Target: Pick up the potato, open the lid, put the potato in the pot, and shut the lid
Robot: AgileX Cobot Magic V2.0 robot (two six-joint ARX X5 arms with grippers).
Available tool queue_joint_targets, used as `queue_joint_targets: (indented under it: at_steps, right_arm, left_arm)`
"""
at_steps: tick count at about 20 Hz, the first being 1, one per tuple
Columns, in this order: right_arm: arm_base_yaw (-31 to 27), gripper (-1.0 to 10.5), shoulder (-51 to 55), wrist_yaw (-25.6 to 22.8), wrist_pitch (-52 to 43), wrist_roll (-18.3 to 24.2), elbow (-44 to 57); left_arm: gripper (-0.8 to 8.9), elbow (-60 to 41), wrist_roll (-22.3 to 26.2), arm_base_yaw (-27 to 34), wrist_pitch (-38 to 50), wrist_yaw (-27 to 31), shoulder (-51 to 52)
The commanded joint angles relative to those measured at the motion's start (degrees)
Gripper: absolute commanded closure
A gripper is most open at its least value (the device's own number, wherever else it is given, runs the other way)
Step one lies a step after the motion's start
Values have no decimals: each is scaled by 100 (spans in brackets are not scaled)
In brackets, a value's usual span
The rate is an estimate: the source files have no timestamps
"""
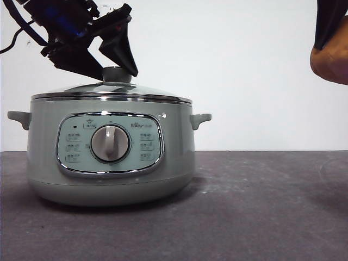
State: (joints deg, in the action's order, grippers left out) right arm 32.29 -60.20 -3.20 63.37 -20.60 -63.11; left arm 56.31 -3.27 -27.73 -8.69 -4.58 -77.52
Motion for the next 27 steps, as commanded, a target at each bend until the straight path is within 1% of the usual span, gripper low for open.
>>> queue_joint_targets:
  at_steps: [1, 8, 11, 14, 15, 17, 18, 20, 22, 25, 27]
  right_arm:
    - [9, 918, -4, -20, -48, -52, -7]
    - [9, 918, -4, -17, -273, -52, -7]
    - [9, 918, -7, -7, -625, -50, -7]
    - [9, 919, -50, 31, -1075, 4, -7]
    - [15, 924, -96, 98, -1257, 107, -7]
    - [20, 959, -249, 483, -1609, 236, -7]
    - [31, 959, -363, 636, -1814, 251, -7]
    - [151, 959, -675, 778, -2218, 271, -24]
    - [358, 959, -1102, 776, -2406, 343, -208]
    - [669, 959, -1912, 765, -2437, 590, -868]
    - [839, 959, -2509, 761, -2439, 811, -1451]
  left_arm:
    - [821, 11, 210, -11, 42, 9, -20]
    - [822, 96, 208, -7, 92, 9, 153]
    - [822, 291, 210, -7, -15, 9, 527]
    - [822, 566, 216, -7, -391, 13, 1056]
    - [822, 654, 273, -7, -566, 15, 1287]
    - [822, 804, 361, -7, -940, 155, 1722]
    - [822, 870, 380, -7, -1154, 267, 1961]
    - [822, 903, 492, -7, -1499, 457, 2503]
    - [822, 903, 492, -7, -1832, 678, 3021]
    - [822, 903, 490, -7, -2269, 999, 3696]
    - [822, 903, 485, -7, -2468, 1062, 4118]
